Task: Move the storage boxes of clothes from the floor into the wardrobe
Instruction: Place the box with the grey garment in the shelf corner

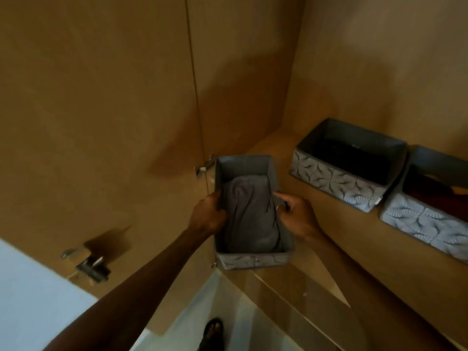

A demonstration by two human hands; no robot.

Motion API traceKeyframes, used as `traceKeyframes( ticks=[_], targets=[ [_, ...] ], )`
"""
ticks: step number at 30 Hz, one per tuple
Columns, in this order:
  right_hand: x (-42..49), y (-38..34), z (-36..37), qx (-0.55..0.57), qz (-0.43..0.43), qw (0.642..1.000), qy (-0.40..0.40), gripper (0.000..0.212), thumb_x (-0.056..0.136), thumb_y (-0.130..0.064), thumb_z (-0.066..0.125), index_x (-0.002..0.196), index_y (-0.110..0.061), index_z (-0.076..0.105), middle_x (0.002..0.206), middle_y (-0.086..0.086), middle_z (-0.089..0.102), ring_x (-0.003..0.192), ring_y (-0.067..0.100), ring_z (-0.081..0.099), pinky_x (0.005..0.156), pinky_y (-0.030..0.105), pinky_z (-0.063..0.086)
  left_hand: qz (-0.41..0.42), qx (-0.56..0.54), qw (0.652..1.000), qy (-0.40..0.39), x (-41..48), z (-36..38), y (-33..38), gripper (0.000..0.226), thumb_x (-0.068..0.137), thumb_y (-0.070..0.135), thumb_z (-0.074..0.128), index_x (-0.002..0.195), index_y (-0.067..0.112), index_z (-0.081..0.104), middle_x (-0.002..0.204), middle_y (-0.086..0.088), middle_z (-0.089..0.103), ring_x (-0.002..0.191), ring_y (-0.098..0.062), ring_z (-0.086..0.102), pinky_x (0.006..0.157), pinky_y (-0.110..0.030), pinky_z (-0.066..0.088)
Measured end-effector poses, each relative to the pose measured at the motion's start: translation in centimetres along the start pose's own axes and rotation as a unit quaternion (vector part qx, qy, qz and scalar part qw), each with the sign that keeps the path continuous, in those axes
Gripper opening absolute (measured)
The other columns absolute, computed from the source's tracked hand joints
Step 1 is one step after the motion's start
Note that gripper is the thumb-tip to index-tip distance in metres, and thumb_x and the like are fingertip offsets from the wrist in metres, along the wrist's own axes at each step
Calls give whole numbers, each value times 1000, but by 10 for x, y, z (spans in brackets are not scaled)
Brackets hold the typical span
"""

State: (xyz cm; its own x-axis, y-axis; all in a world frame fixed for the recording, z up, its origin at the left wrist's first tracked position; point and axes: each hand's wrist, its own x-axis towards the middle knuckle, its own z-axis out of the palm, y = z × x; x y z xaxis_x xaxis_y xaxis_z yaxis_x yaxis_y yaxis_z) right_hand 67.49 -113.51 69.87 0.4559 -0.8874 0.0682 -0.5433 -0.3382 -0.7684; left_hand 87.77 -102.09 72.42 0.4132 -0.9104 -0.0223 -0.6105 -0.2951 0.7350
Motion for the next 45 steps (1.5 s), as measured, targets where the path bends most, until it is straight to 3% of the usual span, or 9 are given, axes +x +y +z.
traceKeyframes(
  ticks=[6, 12, 16, 21, 25, 29, 33, 38, 45],
  targets=[
    [88, -1, 3, 22, 84, 995, 45, 41, 93, -8, 55, 134, -10, 56, 137, 11, 57, 128, 29, 51, 105, 32, 40, 43, -23, 998, -34, 113, -3, 11, 51, 87, 24, 62, 137, 19, 50, 128, 2, 59, 119, -20, 55, 96, -32, 45],
    [143, -11, 0, 38, 54, 992, 105, 50, 81, -10, 70, 129, -10, 55, 124, 3, 59, 115, 16, 54, 96, 26, 43, 144, 41, 931, -333, 190, -6, 10, 125, 55, 40, 92, 151, 38, 13, 155, 4, 33, 139, -19, 35, 112, -40, 36],
    [153, 1, 2, -46, -23, 997, 59, 91, 75, -54, 69, 149, -20, 30, 158, 5, 23, 143, 19, 29, 114, 33, 33, 185, 217, 936, -205, 229, 9, -3, 122, 62, 60, 80, 152, 41, 0, 161, -8, -19, 147, -30, -9, 119, -55, 10],
    [143, 17, 8, -252, -105, 962, -12, 103, 82, -74, 43, 154, -17, -4, 159, 8, -28, 148, 21, -19, 119, 29, 9, 231, 249, 940, -39, 236, 41, -14, 84, 90, 47, 57, 155, 29, 7, 162, -16, -4, 149, -38, 5, 114, -58, 24],
    [146, 17, 23, -406, -140, 903, -11, 97, 82, -34, 57, 154, -23, -7, 161, 10, -15, 149, 34, -7, 117, 53, 22, 256, 232, 933, 97, 231, 70, -10, 61, 93, 36, 48, 146, 8, 39, 153, -32, 26, 140, -47, 29, 101, -56, 42],
    [150, 16, 30, -480, -112, 870, 8, 112, 66, -28, 71, 155, -21, 3, 162, 15, 2, 148, 40, 10, 115, 54, 15, 290, 286, 901, 149, 237, 87, -26, 56, 98, 37, 47, 147, 14, 33, 153, -27, 29, 140, -45, 30, 109, -56, 34],
    [166, 12, 29, -493, -76, 866, 17, 117, 54, -35, 81, 153, -18, 20, 159, 20, 21, 144, 44, 23, 112, 55, 16, 336, 301, 884, 123, 261, 87, -29, 75, 86, 43, 67, 147, 18, 32, 153, -21, 27, 140, -43, 28, 112, -56, 22],
    [193, 11, 24, -479, -41, 876, 23, 122, 54, -31, 84, 154, -22, 15, 160, 20, 18, 145, 45, 18, 114, 55, 15, 300, 360, 883, -17, 300, 77, -12, 150, 24, 79, 77, 150, 15, 25, 151, -24, 29, 136, -48, 34, 111, -59, 19],
    [228, 12, 14, -514, -21, 857, 31, 120, 42, -30, 86, 148, -20, 33, 152, 23, 35, 140, 47, 30, 112, 60, 20, 268, 378, 884, -62, 339, 75, 8, 165, 18, 88, 65, 153, 16, 2, 148, -24, 38, 131, -46, 45, 109, -56, 21]
  ],
)
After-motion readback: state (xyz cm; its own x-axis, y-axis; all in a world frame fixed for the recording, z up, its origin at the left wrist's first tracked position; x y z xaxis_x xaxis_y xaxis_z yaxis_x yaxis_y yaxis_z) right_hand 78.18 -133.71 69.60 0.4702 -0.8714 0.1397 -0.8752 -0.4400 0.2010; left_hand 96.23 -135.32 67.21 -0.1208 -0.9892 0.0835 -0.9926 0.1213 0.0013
